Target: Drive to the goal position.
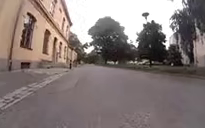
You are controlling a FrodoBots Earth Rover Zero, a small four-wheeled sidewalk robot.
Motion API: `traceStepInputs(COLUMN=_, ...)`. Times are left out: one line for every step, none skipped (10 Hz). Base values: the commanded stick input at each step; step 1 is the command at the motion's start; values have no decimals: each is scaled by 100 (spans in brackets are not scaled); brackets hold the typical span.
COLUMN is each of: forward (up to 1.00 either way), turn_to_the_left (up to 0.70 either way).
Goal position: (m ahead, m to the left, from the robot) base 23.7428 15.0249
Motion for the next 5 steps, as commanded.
traceStepInputs(forward=70, turn_to_the_left=0)
traceStepInputs(forward=70, turn_to_the_left=0)
traceStepInputs(forward=70, turn_to_the_left=0)
traceStepInputs(forward=70, turn_to_the_left=0)
traceStepInputs(forward=70, turn_to_the_left=0)
